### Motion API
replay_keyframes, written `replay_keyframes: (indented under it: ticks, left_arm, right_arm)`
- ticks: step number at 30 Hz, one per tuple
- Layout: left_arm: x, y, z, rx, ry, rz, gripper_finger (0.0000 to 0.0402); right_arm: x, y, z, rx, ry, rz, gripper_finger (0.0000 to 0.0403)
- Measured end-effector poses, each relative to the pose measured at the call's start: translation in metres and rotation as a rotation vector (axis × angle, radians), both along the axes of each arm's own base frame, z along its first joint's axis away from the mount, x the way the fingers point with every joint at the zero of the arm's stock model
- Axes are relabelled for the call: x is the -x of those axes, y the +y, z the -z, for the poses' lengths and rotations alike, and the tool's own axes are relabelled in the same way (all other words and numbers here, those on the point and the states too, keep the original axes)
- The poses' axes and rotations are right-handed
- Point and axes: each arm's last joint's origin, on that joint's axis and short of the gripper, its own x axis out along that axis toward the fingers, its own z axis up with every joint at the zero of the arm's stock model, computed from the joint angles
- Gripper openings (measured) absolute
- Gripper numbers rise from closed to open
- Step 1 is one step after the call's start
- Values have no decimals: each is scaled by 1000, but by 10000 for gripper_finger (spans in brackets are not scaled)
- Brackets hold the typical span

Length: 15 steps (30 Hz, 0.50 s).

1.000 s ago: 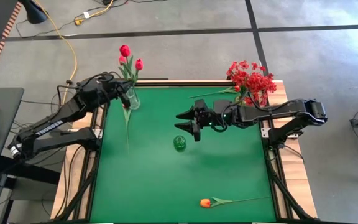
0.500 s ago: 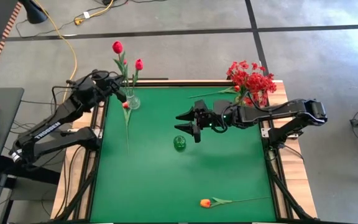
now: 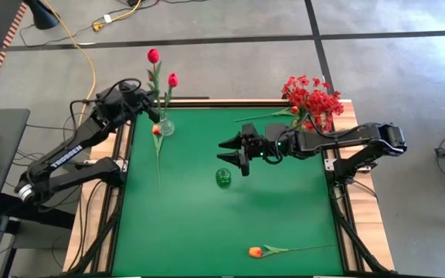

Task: Sort flowers into vase by color
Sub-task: Put the red tulip into the transparent vase

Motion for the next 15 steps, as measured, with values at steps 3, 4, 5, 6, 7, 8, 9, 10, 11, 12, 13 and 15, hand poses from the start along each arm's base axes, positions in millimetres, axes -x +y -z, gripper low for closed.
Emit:
replay_keyframes:
  ticks: [3,4,5,6,7,8,9,10,11,12,13,15]
  left_arm:
    - [-3,6,3,27,-8,33,0]
    - [-4,7,5,40,-2,31,0]
    - [-5,9,7,51,7,29,0]
    - [-5,10,8,55,14,29,0]
    - [-6,10,9,56,18,28,0]
    - [-6,11,10,59,20,28,0]
    - [-7,11,10,60,21,28,0]
    - [-7,11,10,61,24,28,0]
    - [-6,11,10,58,30,29,0]
    - [-6,11,11,57,36,31,0]
    - [-6,11,11,61,45,32,0]
    - [-6,11,17,66,42,33,0]
  right_arm:
    - [0,0,0,2,4,1,264]
    - [0,0,1,2,6,1,264]
    - [0,0,1,2,6,1,264]
    - [0,0,1,2,6,1,264]
    - [0,0,1,2,6,0,264]
    - [0,0,1,2,6,1,264]
    - [0,-1,1,2,7,2,264]
    - [0,-1,1,1,8,3,264]
    - [0,-1,1,1,8,4,264]
    - [0,-2,1,1,8,4,264]
    - [0,-2,1,2,8,5,264]
    - [0,-2,1,1,8,5,264]
